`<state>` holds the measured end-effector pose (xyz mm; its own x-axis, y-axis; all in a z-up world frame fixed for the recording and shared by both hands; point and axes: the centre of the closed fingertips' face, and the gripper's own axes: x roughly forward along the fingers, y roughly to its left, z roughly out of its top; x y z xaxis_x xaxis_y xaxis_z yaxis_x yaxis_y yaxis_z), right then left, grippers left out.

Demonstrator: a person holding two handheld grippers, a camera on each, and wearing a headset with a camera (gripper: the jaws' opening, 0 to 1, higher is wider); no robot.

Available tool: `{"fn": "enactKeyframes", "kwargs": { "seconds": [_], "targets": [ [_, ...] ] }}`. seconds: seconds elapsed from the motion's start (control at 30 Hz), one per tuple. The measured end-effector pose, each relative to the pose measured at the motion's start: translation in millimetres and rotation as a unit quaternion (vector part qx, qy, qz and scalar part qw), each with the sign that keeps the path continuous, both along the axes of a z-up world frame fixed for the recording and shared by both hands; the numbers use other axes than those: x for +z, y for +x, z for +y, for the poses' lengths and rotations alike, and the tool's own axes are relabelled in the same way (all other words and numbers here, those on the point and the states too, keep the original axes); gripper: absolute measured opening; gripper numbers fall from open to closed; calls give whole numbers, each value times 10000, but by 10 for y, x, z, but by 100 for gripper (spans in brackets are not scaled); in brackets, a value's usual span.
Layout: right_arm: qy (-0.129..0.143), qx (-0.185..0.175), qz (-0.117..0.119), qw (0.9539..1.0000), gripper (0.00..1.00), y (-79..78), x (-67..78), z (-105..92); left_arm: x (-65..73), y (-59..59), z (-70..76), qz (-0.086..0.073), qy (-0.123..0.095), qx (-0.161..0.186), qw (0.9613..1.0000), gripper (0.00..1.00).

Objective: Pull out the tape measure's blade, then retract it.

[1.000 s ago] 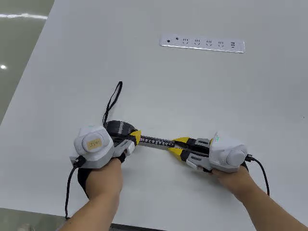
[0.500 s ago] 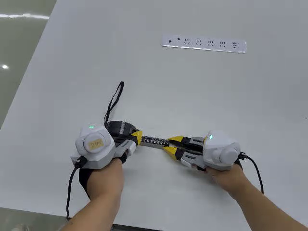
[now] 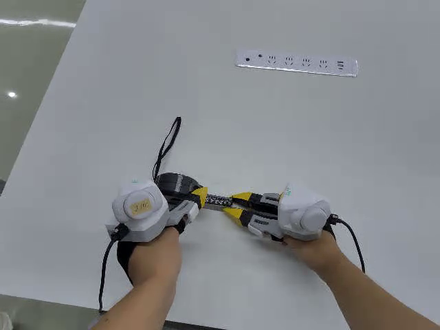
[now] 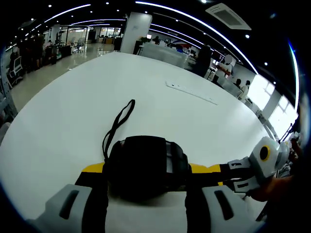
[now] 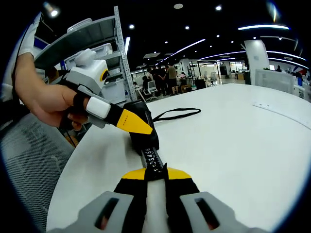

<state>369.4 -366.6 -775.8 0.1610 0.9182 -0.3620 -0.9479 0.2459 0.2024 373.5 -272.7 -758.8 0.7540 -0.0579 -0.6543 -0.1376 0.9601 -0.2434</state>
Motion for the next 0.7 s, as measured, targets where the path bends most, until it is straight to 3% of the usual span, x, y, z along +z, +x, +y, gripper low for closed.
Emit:
{"fn": "enactKeyframes", "kwargs": {
  "seconds": [0.7],
  "targets": [
    [-32, 165, -125, 9998, 13, 17, -1, 238, 16, -12, -1, -34, -60, 49, 10000, 61]
  ]
}}
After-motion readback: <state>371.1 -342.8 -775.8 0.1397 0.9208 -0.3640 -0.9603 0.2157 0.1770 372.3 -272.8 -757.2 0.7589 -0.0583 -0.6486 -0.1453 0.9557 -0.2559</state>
